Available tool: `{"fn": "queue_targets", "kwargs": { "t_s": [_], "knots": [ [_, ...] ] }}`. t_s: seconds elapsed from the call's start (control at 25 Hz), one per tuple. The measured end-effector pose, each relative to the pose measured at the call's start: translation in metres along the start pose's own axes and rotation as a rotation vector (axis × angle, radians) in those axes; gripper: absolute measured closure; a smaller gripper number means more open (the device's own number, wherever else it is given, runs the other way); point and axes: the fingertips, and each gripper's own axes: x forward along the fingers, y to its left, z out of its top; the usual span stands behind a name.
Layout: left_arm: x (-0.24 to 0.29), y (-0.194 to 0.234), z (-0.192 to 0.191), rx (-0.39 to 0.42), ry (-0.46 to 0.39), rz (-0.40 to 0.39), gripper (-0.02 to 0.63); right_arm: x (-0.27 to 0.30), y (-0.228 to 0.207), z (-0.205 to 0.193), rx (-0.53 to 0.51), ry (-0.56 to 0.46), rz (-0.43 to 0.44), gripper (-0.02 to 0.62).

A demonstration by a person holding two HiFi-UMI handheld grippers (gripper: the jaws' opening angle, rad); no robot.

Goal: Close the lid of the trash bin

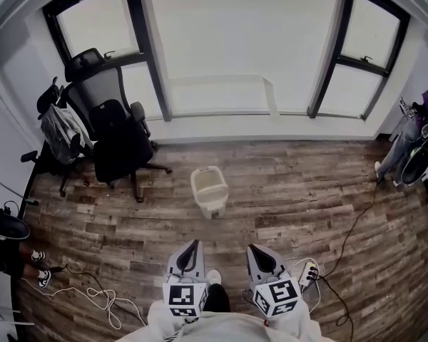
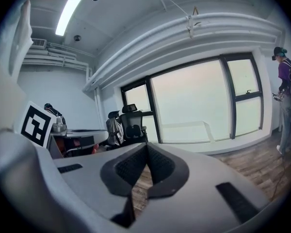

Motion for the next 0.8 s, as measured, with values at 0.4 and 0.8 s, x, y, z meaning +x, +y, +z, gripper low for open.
{"fn": "queue_targets", "kwargs": {
  "t_s": [0.4,0.8],
  "knots": [
    [0.074,0.086,0.023,0.003,-0.006,0.007,0.601,0.104,-0.009,0.04,-0.023,0.012,-0.029,0.572],
    [0.111,0.122,0.024,0.019,0.011,0.014,0.601,0.153,-0.018,0.053,-0.023,0.03,-0.037,0.572]
  ]
}}
